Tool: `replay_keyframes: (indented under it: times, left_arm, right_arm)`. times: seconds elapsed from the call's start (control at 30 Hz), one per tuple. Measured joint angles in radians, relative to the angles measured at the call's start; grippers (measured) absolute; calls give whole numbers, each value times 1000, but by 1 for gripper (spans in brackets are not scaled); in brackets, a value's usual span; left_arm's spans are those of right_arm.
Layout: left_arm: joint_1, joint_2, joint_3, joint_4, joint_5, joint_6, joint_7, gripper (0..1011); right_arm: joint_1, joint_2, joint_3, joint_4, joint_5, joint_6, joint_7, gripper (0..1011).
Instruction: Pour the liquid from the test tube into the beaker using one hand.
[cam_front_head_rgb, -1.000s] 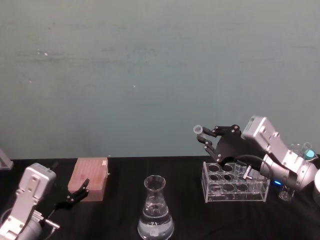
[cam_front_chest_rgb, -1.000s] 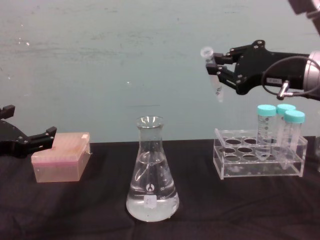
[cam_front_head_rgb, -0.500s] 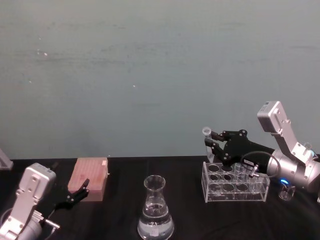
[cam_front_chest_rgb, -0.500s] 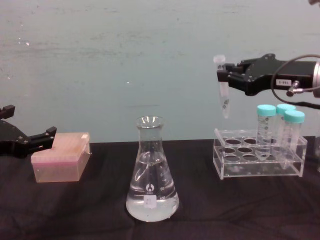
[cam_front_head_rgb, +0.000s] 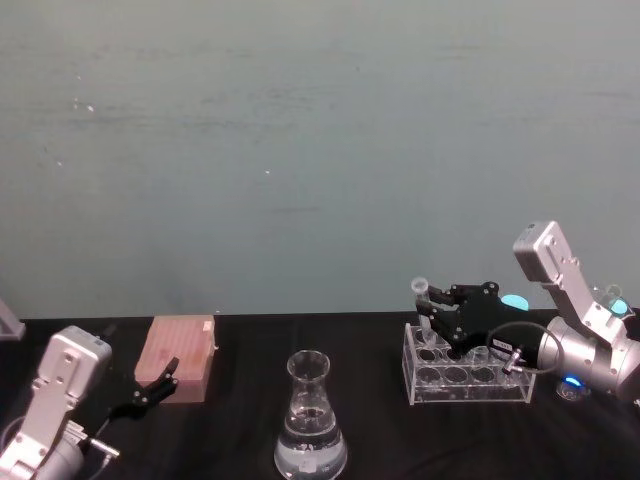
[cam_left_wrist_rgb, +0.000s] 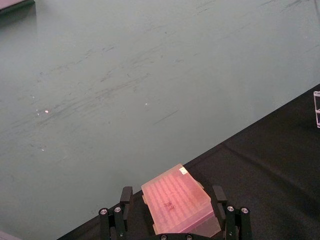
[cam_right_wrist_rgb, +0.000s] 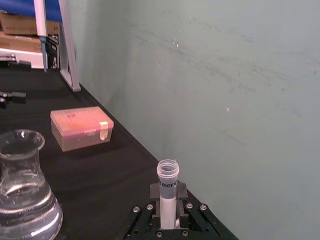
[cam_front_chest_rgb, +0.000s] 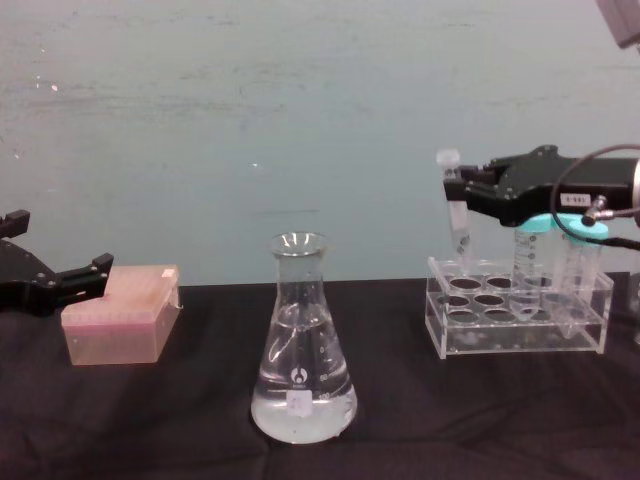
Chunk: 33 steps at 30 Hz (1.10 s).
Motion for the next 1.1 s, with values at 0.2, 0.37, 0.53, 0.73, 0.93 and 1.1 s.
replay_keyframes:
  times: [0.2, 0.37, 0.53, 0.73, 0.93, 1.1]
  left_arm:
    - [0, 0, 0, 0, 0, 0, 0, 1000]
    - [0, 0, 0, 0, 0, 0, 0, 1000]
    - [0, 0, 0, 0, 0, 0, 0, 1000]
    - [0, 0, 0, 0, 0, 0, 0, 1000]
    - [0, 0, 0, 0, 0, 0, 0, 1000]
    - [0, 0, 0, 0, 0, 0, 0, 1000]
  right_arm:
    - [0, -4, -1, 21, -8, 4, -1, 190]
    - [0, -9, -2, 38, -15, 6, -1, 190]
    - [2, -16, -2, 57, -20, 2, 1, 190]
    - [7, -26, -2, 77, -22, -6, 6, 190]
    - [16, -43, 2, 114, -17, -15, 17, 190]
    - [21, -52, 4, 135, -18, -21, 18, 190]
